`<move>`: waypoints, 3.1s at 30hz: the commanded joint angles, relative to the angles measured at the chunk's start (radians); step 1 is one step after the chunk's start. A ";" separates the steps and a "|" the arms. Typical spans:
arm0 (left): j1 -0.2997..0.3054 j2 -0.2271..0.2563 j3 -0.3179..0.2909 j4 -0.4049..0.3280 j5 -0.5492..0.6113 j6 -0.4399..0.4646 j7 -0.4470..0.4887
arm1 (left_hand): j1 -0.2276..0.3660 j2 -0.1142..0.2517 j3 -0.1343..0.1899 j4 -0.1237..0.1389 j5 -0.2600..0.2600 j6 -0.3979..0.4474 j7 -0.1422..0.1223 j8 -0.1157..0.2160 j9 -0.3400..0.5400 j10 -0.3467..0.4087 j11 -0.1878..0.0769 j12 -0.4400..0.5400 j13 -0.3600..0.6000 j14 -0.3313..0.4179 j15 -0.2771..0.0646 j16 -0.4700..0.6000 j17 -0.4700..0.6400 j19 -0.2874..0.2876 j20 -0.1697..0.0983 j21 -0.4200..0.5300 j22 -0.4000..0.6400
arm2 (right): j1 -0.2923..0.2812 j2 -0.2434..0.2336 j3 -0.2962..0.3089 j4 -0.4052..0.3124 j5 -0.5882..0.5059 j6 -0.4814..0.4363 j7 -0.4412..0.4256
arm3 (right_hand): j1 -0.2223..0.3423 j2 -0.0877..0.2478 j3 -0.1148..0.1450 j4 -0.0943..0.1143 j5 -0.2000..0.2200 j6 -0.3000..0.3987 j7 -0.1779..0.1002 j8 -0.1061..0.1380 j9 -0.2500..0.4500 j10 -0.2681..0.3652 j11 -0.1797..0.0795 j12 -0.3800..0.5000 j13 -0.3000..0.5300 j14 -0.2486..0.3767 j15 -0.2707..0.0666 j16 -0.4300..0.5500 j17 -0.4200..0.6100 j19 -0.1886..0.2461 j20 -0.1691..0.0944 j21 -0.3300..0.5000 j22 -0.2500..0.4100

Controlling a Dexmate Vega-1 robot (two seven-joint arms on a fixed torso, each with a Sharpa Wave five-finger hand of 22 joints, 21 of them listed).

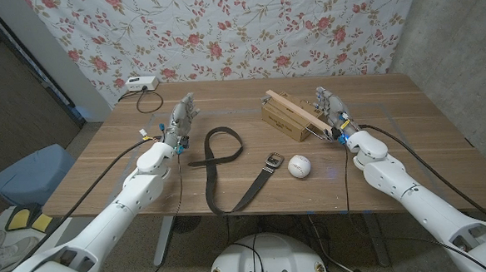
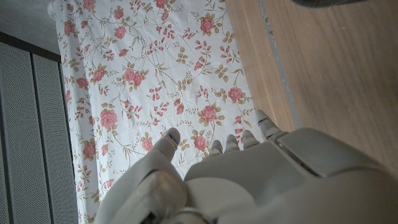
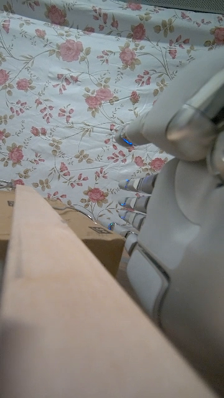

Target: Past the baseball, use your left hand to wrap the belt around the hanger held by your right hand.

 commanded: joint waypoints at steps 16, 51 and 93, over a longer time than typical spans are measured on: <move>0.045 0.034 -0.002 -0.085 0.028 0.017 0.044 | 0.008 0.006 0.003 -0.003 0.003 -0.168 -0.003 0.006 0.002 -0.179 -0.001 0.009 0.004 -0.168 0.000 0.009 0.002 -0.172 0.010 0.003 0.002 | -0.049 -0.137 -0.014 -0.191 -0.179 -0.108 -0.145 | 0.038 -0.021 0.009 -0.025 0.006 0.010 0.008 0.007 0.004 0.022 0.030 0.009 0.005 0.014 0.023 0.007 0.001 0.020 0.018 -0.007 0.003; 0.033 0.027 0.014 -0.096 0.046 0.029 0.054 | 0.007 0.004 0.000 -0.006 0.003 -0.161 0.000 0.006 0.002 -0.178 0.003 0.008 0.004 -0.166 0.001 0.007 0.002 -0.168 0.015 -0.004 0.002 | -0.075 -0.451 -0.034 -0.592 -0.371 -0.653 -0.164 | 0.074 -0.059 0.000 -0.041 0.000 0.011 0.026 0.005 0.007 0.050 0.061 0.012 0.009 0.078 0.071 0.017 0.005 0.081 0.072 -0.024 0.004; -0.028 0.019 0.033 -0.026 0.049 0.044 0.009 | 0.004 -0.030 -0.019 -0.032 -0.005 -0.104 -0.073 0.016 0.005 -0.116 0.019 0.025 0.007 -0.085 0.081 0.023 0.005 -0.139 0.147 -0.020 0.007 | 0.225 -0.563 -0.371 -0.824 -0.705 -1.224 0.150 | 0.096 -0.113 -0.027 -0.033 0.005 0.037 0.059 0.017 0.011 0.078 0.071 0.018 0.014 0.158 0.064 0.034 0.010 0.155 0.105 -0.036 0.005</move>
